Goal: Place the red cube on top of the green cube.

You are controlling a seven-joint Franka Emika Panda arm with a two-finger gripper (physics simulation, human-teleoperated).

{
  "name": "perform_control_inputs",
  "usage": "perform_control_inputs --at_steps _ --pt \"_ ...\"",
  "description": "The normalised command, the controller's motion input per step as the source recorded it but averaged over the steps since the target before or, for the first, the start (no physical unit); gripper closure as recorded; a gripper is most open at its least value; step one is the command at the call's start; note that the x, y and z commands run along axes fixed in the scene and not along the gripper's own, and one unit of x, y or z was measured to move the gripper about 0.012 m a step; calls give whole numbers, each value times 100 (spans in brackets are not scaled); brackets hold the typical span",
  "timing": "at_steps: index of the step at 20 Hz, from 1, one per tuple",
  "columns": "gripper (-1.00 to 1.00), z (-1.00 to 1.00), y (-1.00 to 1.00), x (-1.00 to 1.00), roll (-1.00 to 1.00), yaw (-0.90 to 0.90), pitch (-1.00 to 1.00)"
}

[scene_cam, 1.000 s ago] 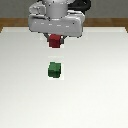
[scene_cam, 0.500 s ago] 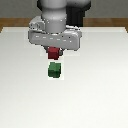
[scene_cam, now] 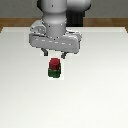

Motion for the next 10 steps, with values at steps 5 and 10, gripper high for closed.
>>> perform_control_inputs --at_steps 5,10 --pt "-100 0 0 0 0 0 0" --pt "-100 0 0 0 0 0 0"
